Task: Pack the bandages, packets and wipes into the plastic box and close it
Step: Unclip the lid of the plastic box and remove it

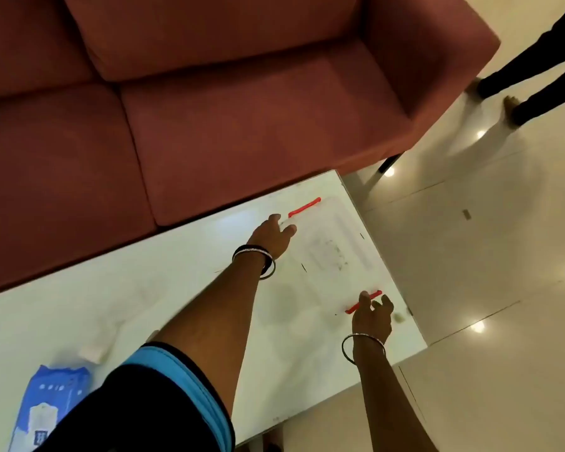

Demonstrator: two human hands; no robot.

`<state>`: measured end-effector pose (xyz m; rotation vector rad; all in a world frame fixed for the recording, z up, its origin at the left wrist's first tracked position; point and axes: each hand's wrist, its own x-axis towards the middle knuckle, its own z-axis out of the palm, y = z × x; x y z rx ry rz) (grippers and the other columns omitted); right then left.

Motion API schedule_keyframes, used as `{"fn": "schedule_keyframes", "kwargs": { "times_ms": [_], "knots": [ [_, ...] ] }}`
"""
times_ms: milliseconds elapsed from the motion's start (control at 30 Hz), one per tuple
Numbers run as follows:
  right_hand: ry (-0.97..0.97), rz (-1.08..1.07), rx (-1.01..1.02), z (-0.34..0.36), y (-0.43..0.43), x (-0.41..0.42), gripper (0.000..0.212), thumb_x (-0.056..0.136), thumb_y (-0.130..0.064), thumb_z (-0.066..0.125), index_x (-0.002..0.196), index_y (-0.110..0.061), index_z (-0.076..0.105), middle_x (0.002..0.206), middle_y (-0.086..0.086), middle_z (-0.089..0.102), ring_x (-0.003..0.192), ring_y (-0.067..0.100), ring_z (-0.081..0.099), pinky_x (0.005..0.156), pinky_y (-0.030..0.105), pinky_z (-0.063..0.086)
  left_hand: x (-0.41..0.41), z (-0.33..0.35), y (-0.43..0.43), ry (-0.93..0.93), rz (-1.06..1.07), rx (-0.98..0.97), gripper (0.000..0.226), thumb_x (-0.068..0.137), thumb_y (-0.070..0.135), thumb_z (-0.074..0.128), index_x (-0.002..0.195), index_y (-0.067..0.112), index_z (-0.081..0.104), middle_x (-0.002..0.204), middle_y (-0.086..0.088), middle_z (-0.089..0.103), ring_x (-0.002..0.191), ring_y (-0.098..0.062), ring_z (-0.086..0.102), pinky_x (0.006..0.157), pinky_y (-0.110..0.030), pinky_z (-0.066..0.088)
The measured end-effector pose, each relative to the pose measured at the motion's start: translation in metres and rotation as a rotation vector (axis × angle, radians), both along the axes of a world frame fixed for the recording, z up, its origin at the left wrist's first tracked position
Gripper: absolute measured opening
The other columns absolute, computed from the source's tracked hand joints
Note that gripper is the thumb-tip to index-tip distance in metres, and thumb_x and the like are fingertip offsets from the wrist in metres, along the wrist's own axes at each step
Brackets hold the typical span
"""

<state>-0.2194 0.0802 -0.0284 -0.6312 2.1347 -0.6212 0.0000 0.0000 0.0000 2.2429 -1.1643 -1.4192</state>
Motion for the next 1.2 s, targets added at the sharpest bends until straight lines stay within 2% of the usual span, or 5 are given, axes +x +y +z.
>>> {"fn": "schedule_keyframes", "kwargs": {
  "times_ms": [100, 233, 633, 833, 1200],
  "knots": [
    [-0.104, -0.053, -0.025, -0.011, 0.001, -0.001, 0.042, 0.097, -0.030, 0.053, 0.135, -0.013, 0.049, 0.122, 0.016, 0.066, 0.081, 0.023, 0.066, 0.098, 0.045, 0.051, -0.005, -0.007, -0.012, 0.077, 0.012, 0.028, 0.061, 0.098, 0.039, 0.043, 0.151, 0.016, 0.025, 0.154, -0.013, 0.036, 0.138, -0.032, 0.038, 0.112, -0.041, 0.031],
    [-0.122, -0.063, -0.063, -0.034, 0.004, -0.010, 0.035, 0.098, -0.027, 0.052, 0.129, -0.011, 0.057, 0.105, 0.011, 0.067, 0.105, 0.035, 0.065, 0.090, 0.053, 0.055, -0.005, -0.021, -0.013, 0.104, 0.063, -0.024, 0.056, 0.097, 0.040, 0.044, 0.146, 0.015, 0.036, 0.148, -0.011, 0.044, 0.133, -0.029, 0.042, 0.105, -0.034, 0.033],
    [0.000, 0.174, -0.122, -0.003, 0.046, -0.024, 0.035, 0.096, -0.018, 0.051, 0.129, -0.023, 0.061, 0.092, -0.008, 0.070, 0.081, 0.007, 0.065, 0.093, 0.048, 0.054, 0.017, 0.002, 0.154, 0.267, 0.513, -0.197, 0.033, 0.090, 0.047, 0.056, 0.119, 0.032, 0.058, 0.105, 0.003, 0.066, 0.101, -0.021, 0.062, 0.091, -0.050, 0.053],
    [0.011, 0.457, -0.137, 0.007, 0.082, -0.006, 0.032, 0.099, -0.023, 0.052, 0.128, -0.026, 0.063, 0.111, 0.004, 0.073, 0.106, 0.027, 0.065, 0.095, 0.041, 0.050, 0.018, 0.001, 0.286, 0.235, 0.723, -0.107, 0.012, 0.088, 0.041, 0.062, 0.100, 0.043, 0.062, 0.081, 0.006, 0.072, 0.085, -0.026, 0.069, 0.074, -0.045, 0.057],
    [0.050, 0.778, -0.117, -0.017, 0.161, 0.031, 0.030, 0.099, -0.018, 0.052, 0.125, -0.021, 0.065, 0.106, 0.006, 0.075, 0.087, 0.018, 0.063, 0.082, 0.032, 0.047, 0.010, -0.021, 0.428, 0.124, 0.902, -0.025, 0.015, 0.089, 0.040, 0.061, 0.104, 0.040, 0.057, 0.081, 0.001, 0.072, 0.081, -0.016, 0.069, 0.076, -0.043, 0.059]
  ]
}}
